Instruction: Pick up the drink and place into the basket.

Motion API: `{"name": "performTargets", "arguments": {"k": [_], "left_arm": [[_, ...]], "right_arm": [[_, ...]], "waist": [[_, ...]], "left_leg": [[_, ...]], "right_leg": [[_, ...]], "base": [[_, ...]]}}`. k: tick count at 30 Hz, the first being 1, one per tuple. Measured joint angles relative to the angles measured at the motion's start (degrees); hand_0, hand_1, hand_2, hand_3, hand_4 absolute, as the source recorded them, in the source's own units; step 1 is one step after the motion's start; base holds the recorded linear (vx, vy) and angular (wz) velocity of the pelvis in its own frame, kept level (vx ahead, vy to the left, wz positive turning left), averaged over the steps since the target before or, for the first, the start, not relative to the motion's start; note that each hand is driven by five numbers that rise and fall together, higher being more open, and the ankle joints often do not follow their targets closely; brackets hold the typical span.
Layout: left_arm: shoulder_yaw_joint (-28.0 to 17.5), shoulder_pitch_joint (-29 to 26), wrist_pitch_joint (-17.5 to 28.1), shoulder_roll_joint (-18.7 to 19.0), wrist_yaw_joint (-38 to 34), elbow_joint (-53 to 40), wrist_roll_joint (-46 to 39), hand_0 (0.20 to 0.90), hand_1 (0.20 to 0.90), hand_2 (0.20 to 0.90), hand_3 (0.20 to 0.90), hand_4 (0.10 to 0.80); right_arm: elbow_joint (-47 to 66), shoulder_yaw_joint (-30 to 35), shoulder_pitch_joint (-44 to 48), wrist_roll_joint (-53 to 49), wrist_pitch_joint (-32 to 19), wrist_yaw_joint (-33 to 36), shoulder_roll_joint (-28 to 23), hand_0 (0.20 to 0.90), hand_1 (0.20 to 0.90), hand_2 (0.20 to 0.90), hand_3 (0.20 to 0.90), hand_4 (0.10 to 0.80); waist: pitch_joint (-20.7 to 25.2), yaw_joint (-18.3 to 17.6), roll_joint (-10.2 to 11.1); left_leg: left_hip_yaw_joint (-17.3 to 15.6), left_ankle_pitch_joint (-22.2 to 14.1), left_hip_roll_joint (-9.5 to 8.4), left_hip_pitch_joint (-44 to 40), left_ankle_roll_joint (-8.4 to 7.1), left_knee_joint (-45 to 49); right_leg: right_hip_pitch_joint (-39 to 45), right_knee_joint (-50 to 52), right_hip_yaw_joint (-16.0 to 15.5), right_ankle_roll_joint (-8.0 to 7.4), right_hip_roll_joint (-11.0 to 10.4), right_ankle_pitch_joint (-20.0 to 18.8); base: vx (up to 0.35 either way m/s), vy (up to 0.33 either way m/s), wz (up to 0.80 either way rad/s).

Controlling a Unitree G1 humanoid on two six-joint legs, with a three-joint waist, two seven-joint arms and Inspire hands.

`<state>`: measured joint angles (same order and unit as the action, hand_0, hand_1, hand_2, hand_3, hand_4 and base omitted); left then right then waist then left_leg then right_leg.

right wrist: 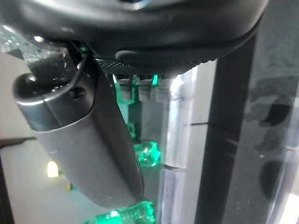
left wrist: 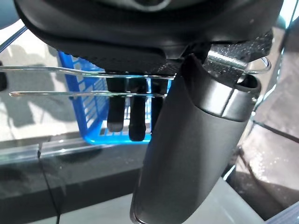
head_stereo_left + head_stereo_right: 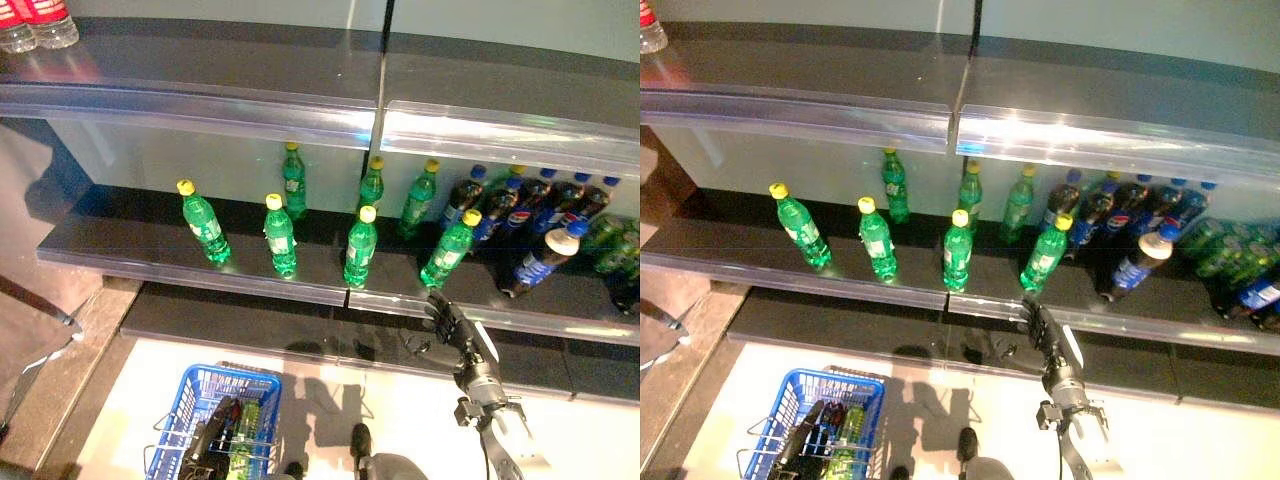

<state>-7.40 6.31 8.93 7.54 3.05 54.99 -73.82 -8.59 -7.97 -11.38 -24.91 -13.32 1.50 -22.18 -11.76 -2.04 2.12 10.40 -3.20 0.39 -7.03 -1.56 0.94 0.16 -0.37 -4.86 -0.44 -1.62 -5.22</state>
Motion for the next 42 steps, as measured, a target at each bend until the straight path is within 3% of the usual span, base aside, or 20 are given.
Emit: {"name": "performTargets", "arguments": {"k": [4,6,9,11,15,24,34,37,42], "left_arm": [[-0.3,1.1,-0.6,-0.1,0.0,-2.0,1.7,0.300,0.300,0.300,0.200,0.100],[-0.3,0.7,-0.9,-0.2,0.0,-2.4,1.7,0.300,0.300,0.300,0.200,0.100],[-0.3,1.0,-1.0,-0.2,0.0,-2.4,1.6,0.300,0.300,0.300,0.200,0.100],[-0.2,1.7,-1.0,-0.8,0.0,-2.4,1.2,0.300,0.300,0.300,0.200,0.100],[-0.3,2.5,-0.9,-1.8,0.0,-2.4,0.2,0.300,0.300,0.300,0.200,0.100],[-0.9,3.2,-0.9,-2.0,0.1,-2.3,0.2,0.300,0.300,0.300,0.200,0.100],[-0.5,4.3,-1.3,-1.8,0.3,-2.0,0.6,0.300,0.300,0.300,0.200,0.100],[-0.2,3.4,-1.4,-1.8,0.3,-2.0,0.6,0.300,0.300,0.300,0.200,0.100],[1.8,-2.9,-1.0,-0.9,0.6,-2.4,0.0,0.300,0.300,0.300,0.200,0.100]], "right_arm": [[0.7,0.6,0.5,0.2,0.0,-0.1,0.0,0.900,0.900,0.900,0.900,0.800],[1.4,1.0,0.3,0.3,0.0,0.2,-0.2,0.900,0.900,0.900,0.900,0.800],[1.4,1.2,0.5,1.1,0.0,1.3,-0.4,0.900,0.900,0.900,0.900,0.800],[1.4,1.2,0.6,1.4,0.0,2.4,-0.6,0.900,0.900,0.900,0.900,0.800],[1.4,1.3,0.5,2.4,-0.1,3.7,-0.6,0.900,0.900,0.900,0.900,0.800],[1.3,3.0,0.3,2.3,-1.9,7.3,-0.2,0.900,0.900,0.900,0.900,0.800],[1.3,6.8,-1.0,2.3,-3.6,10.9,0.0,0.900,0.900,0.900,0.900,0.800],[1.2,6.7,-0.5,2.3,-4.6,11.8,0.0,0.900,0.900,0.900,0.900,0.800],[1.2,6.6,5.1,2.4,-7.6,14.7,-0.3,0.900,0.900,0.900,0.900,0.800]], "waist": [[0.1,1.4,0.1],[0.2,1.8,-0.3],[0.7,2.4,-1.2],[1.5,2.1,-2.3],[2.7,1.9,-3.7],[3.1,1.7,-3.5],[3.4,-0.1,-2.9],[2.3,0.2,-3.0],[-4.7,0.3,-2.8]], "left_leg": [[-3.6,1.5,1.42,1.0,-1.40,-1.0],[-7.3,2.2,2.11,3.1,-1.60,-1.0],[-11.3,2.0,3.24,4.2,-1.65,-1.1],[-11.5,2.6,3.15,4.2,-0.96,-1.9],[-11.4,3.7,2.55,4.1,-1.08,-2.3],[-11.4,3.9,1.88,1.5,-0.72,-4.2],[-11.9,4.2,1.56,1.2,-0.50,-4.6],[-12.9,3.9,1.29,2.2,-0.23,-3.1],[-12.8,3.2,0.36,9.0,0.04,3.4]], "right_leg": [[3.0,-3.1,-2.8,0.18,0.4,0.6],[2.8,-3.1,-6.0,0.62,0.0,0.9],[2.0,-1.7,-7.9,0.54,-0.3,1.9],[1.3,-0.2,-8.8,0.01,-1.0,3.1],[0.7,1.1,-9.0,-0.73,-2.0,4.3],[2.7,0.5,-9.0,-1.90,-2.3,4.5],[2.1,1.1,-8.1,-2.11,-2.5,4.7],[0.9,2.5,-7.3,-2.21,-2.6,4.8],[-6.5,9.0,-6.1,-1.94,-4.1,5.3]], "base": [[0.004,-0.178,0.74],[-0.046,-0.040,0.70],[-0.048,0.047,0.42],[0.000,0.073,0.25],[0.038,0.061,0.08],[0.040,0.065,0.01],[0.021,0.019,-0.04],[-0.075,-0.004,-0.12],[-0.210,-0.029,-0.04]]}}
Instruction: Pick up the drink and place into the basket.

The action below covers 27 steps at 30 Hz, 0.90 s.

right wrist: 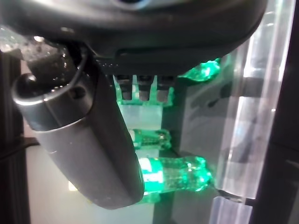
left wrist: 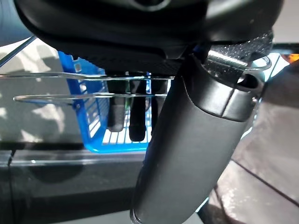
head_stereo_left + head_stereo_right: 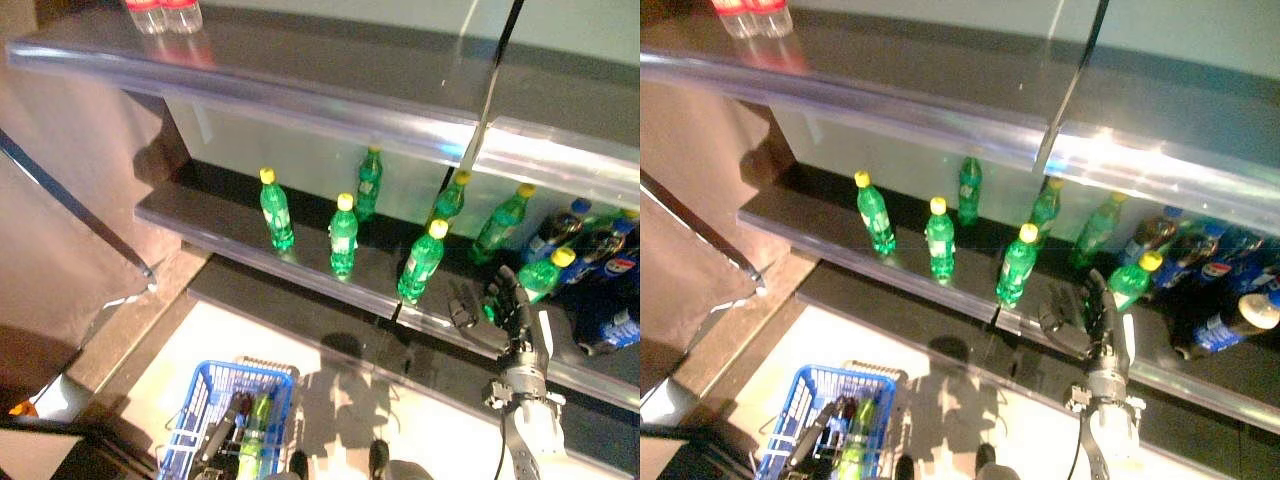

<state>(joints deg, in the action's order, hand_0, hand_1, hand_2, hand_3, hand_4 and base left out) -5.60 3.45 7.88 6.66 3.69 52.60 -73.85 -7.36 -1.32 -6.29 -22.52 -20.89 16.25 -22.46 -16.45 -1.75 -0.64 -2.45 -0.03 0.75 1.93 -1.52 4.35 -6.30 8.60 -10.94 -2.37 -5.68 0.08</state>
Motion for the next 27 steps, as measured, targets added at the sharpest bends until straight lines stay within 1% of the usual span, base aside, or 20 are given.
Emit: {"name": "performTargets", "arguments": {"k": [1,2,3,6,8,10,14,16,21,27], "left_arm": [[0.7,-2.3,0.2,0.5,0.0,-0.1,-1.4,0.300,0.300,0.300,0.200,0.100],[0.8,-3.1,0.2,0.6,0.0,-0.3,-1.8,0.300,0.300,0.300,0.200,0.100],[1.2,-4.3,0.5,1.1,0.0,-1.0,-2.2,0.300,0.300,0.300,0.200,0.100],[2.9,-7.4,1.8,2.0,0.0,-2.4,-3.9,0.300,0.300,0.300,0.200,0.100],[3.0,-8.5,2.6,2.0,0.0,-3.1,-4.5,0.300,0.300,0.300,0.200,0.100],[3.7,-9.2,3.4,2.4,0.0,-4.6,-5.6,0.300,0.300,0.300,0.200,0.100],[4.8,-11.6,4.3,2.9,0.0,-4.7,-6.7,0.300,0.300,0.300,0.200,0.100],[4.8,-12.4,4.7,3.0,0.0,-4.9,-7.3,0.300,0.300,0.300,0.200,0.100],[4.9,-12.7,5.0,3.4,0.0,-6.3,-8.2,0.300,0.300,0.300,0.200,0.100],[4.9,-13.4,5.0,3.5,0.2,-6.4,-8.4,0.300,0.300,0.300,0.200,0.100]], "right_arm": [[0.0,-0.1,2.2,0.0,-0.6,1.0,-0.1,0.900,0.900,0.900,0.900,0.800],[0.0,-0.1,3.0,0.0,-0.9,1.4,-0.1,0.900,0.900,0.900,0.900,0.800],[0.0,-0.3,4.3,0.1,-1.5,2.2,-0.2,0.900,0.900,0.900,0.900,0.800],[0.0,-0.5,7.5,0.2,-2.7,4.9,-0.4,0.900,0.900,0.900,0.900,0.800],[0.1,-0.9,8.6,0.6,-3.1,6.7,-0.7,0.900,0.900,0.900,0.900,0.800],[0.1,-1.4,9.5,1.1,-3.6,7.8,-2.2,0.900,0.900,0.900,0.900,0.800],[0.1,-1.7,10.8,1.2,-4.2,9.4,-2.9,0.900,0.900,0.900,0.900,0.800],[0.1,-2.2,12.2,1.3,-4.5,9.8,-3.0,0.900,0.900,0.900,0.900,0.800],[0.2,-2.2,16.0,2.4,-4.8,10.6,-3.0,0.900,0.900,0.900,0.900,0.800],[1.3,-2.2,19.2,2.8,-4.8,11.2,-4.0,0.900,0.900,0.900,0.900,0.800]], "waist": [[-2.5,0.0,0.1],[-3.2,0.0,0.2],[-4.5,0.0,0.3],[-8.9,0.1,0.7],[-10.2,0.2,0.8],[-11.5,0.4,0.9],[-12.9,1.8,1.0],[-13.1,1.8,1.2],[-13.9,2.1,1.3],[-14.1,2.4,1.4]], "left_leg": [[0.0,-0.2,-0.22,2.8,0.03,2.2],[0.0,-0.3,-0.27,3.9,0.03,3.1],[0.1,-1.1,-0.17,6.0,-0.16,4.6],[0.4,-1.2,-0.59,10.3,0.01,8.2],[0.5,-1.4,-0.70,13.6,0.23,10.4],[0.5,-1.7,-0.67,16.4,0.30,12.3],[0.4,-2.2,-0.67,19.8,0.42,14.9],[0.4,-2.4,-0.52,21.5,0.40,15.9],[0.0,-2.8,-0.53,23.8,0.88,17.7],[0.0,-4.1,-0.51,25.3,1.13,19.6]], "right_leg": [[-2.4,2.0,0.5,0.14,-0.3,0.1],[-3.5,2.8,0.6,0.20,-0.4,0.1],[-5.7,4.3,1.8,0.64,-0.3,0.4],[-9.8,7.5,3.7,0.84,-0.1,0.5],[-12.6,8.6,3.9,1.06,-0.1,0.3],[-15.1,9.6,4.6,1.21,0.0,0.2],[-17.8,10.2,5.0,1.39,0.3,-0.3],[-19.1,10.1,5.1,1.41,0.3,-0.6],[-20.6,10.1,5.4,1.00,0.5,-1.1],[-21.4,10.7,5.5,1.01,0.7,-1.1]], "base": [[-0.209,-0.043,-0.02],[-0.183,-0.043,0.02],[-0.120,-0.030,0.04],[-0.154,-0.038,0.04],[-0.151,-0.031,0.02],[-0.108,-0.022,0.00],[-0.080,-0.010,-0.03],[-0.101,-0.012,-0.02],[-0.064,0.014,-0.05],[-0.027,0.022,-0.02]]}}
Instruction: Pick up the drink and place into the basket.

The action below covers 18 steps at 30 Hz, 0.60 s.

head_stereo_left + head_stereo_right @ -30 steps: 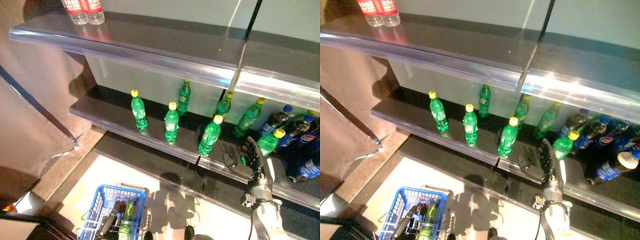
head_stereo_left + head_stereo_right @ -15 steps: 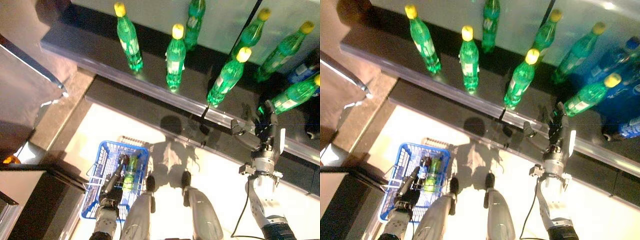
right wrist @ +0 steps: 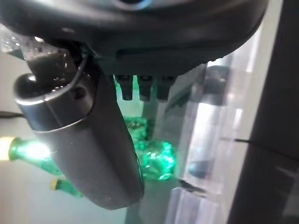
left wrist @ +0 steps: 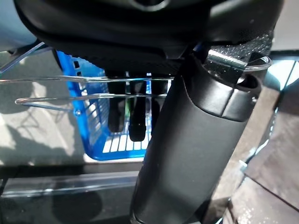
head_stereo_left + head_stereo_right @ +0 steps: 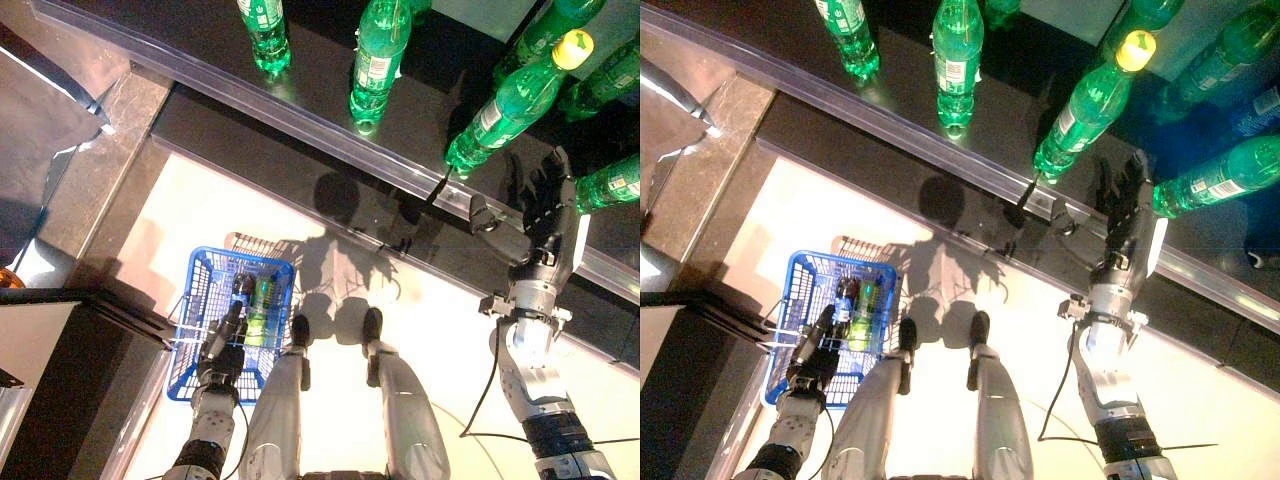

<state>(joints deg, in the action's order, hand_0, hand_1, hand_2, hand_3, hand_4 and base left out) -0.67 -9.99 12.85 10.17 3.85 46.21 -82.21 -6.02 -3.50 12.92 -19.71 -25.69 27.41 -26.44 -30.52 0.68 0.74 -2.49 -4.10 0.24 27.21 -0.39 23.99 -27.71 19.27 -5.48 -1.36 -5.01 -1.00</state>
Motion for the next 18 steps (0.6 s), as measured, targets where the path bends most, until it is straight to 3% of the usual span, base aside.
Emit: {"name": "performTargets", "arguments": {"k": [18], "left_arm": [[-0.2,-1.0,-0.1,0.4,0.9,-0.1,-0.1,0.300,0.300,0.300,0.200,0.100]], "right_arm": [[0.1,0.1,4.7,-0.8,0.9,-0.1,-0.8,0.900,0.900,0.900,0.900,0.800]], "waist": [[-0.1,0.9,0.1]], "left_leg": [[0.0,-1.1,0.35,2.1,0.20,2.7]], "right_leg": [[-1.8,2.6,-0.2,-0.20,-0.1,1.3]], "base": [[0.006,-0.003,0.00]]}}
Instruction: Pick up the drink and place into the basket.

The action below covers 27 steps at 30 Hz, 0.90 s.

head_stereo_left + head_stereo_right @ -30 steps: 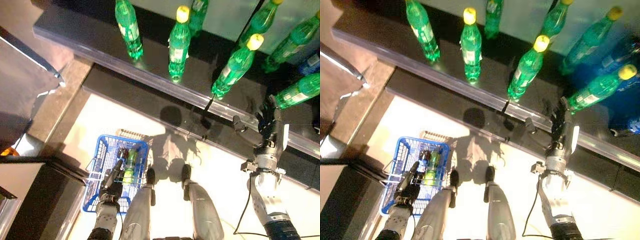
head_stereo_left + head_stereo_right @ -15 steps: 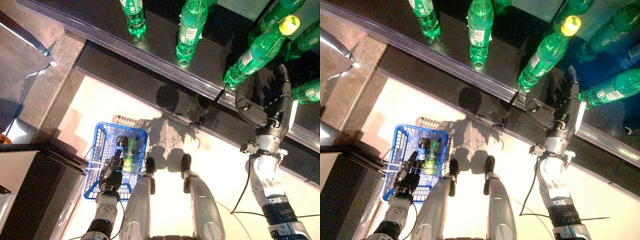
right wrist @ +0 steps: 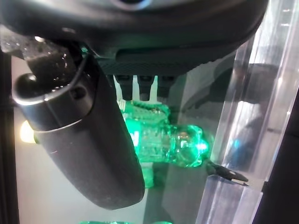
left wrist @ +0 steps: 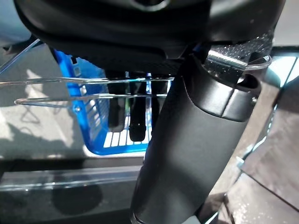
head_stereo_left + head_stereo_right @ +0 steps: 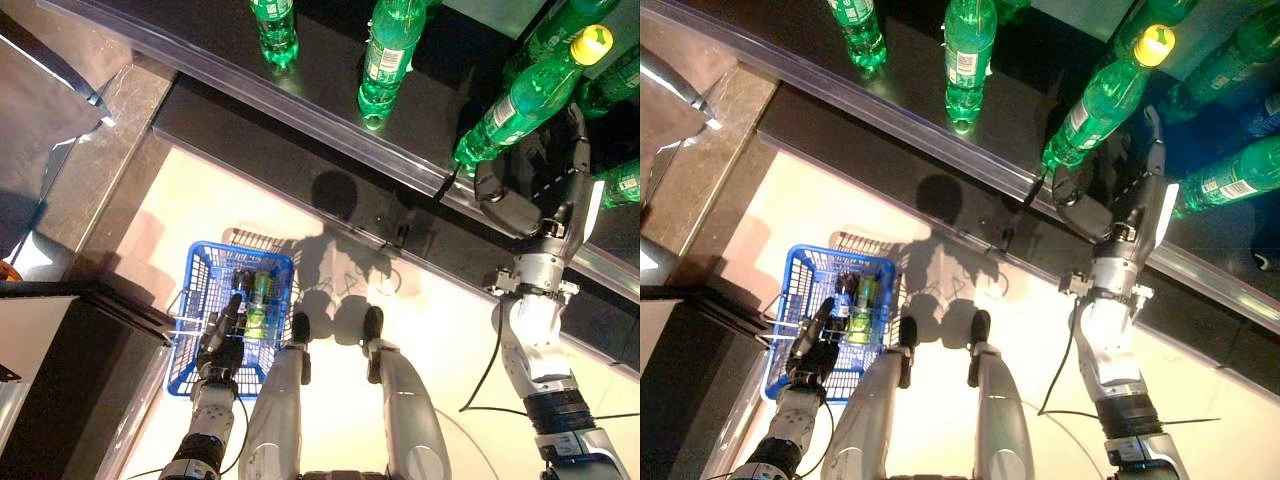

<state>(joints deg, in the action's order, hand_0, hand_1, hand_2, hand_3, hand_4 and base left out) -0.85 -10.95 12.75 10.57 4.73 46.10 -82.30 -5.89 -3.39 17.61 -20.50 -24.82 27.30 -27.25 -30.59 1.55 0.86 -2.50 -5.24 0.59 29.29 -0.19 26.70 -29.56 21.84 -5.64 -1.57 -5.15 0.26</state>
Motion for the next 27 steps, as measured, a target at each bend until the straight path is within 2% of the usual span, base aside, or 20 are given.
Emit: {"name": "performTargets", "arguments": {"k": [10,21,27], "left_arm": [[0.0,0.0,-1.1,0.1,0.0,0.2,0.0,0.300,0.300,0.300,0.200,0.100],[-0.1,-0.1,-2.7,0.9,0.0,1.2,0.0,0.300,0.300,0.300,0.200,0.100],[-0.1,-0.2,-3.7,1.1,0.0,1.3,0.0,0.300,0.300,0.300,0.200,0.100]], "right_arm": [[-0.5,0.1,1.0,-3.8,2.1,-0.3,0.0,0.900,0.900,0.900,0.900,0.800],[-3.4,0.1,4.5,-6.7,4.2,-1.3,-0.1,0.900,0.900,0.900,0.900,0.800],[-7.9,0.2,8.0,-8.9,5.9,-1.3,-2.6,0.900,0.900,0.900,0.900,0.800]], "waist": [[0.0,1.7,0.0],[0.0,1.9,0.0],[0.0,3.1,0.0]], "left_leg": [[0.3,0.0,-0.12,-0.3,-0.21,0.5],[1.7,0.3,-0.69,-1.3,-0.75,0.6],[1.9,0.4,-0.70,-1.6,-0.96,0.6]], "right_leg": [[0.4,1.1,-0.5,0.47,-0.1,0.3],[1.4,2.7,-1.8,0.95,-0.7,1.2],[1.5,3.3,-2.0,0.94,-0.8,1.8]], "base": [[0.064,-0.013,0.04],[0.037,-0.006,0.07],[0.052,0.002,0.03]]}}
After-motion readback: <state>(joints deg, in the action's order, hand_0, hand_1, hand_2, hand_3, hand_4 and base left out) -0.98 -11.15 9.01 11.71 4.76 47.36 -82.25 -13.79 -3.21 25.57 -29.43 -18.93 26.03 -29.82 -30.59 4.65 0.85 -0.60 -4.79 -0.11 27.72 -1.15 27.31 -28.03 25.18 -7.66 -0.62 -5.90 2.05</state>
